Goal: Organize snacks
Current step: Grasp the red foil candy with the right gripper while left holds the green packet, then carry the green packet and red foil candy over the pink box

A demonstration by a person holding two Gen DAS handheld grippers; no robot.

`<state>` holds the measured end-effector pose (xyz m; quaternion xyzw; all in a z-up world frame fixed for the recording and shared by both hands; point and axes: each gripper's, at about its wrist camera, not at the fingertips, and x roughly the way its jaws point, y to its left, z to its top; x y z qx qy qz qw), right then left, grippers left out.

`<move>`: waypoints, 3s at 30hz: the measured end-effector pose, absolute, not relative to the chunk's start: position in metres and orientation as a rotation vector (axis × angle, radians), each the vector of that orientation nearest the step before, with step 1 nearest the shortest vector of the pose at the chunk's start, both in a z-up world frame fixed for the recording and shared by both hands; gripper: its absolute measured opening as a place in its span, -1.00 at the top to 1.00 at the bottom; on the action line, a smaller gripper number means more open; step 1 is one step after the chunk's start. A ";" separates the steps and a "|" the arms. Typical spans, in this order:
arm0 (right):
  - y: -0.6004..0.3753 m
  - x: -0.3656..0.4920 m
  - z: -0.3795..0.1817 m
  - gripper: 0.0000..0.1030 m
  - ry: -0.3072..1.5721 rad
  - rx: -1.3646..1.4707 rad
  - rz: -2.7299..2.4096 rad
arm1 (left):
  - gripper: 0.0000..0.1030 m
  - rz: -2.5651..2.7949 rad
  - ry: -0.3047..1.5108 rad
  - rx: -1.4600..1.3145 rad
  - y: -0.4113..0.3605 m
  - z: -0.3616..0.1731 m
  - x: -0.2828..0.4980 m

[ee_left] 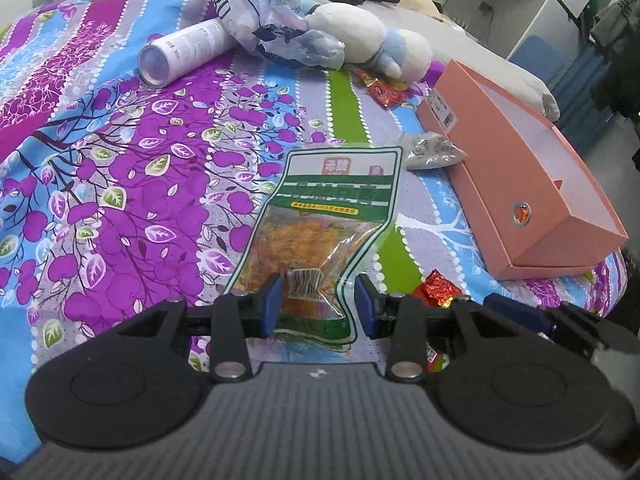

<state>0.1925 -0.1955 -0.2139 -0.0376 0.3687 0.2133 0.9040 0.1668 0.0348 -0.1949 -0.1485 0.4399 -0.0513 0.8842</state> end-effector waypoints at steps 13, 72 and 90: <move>-0.204 0.227 -0.249 -0.30 0.875 -0.005 0.367 | 0.16 -0.105 0.908 -0.316 0.035 -0.195 0.165; -0.286 0.273 -0.065 0.53 0.475 0.002 0.143 | 0.21 -0.399 0.653 -0.264 -0.088 -0.024 0.285; -0.382 0.338 -0.113 0.52 0.726 0.097 -0.020 | 0.20 -0.505 0.826 -0.141 -0.197 -0.062 0.392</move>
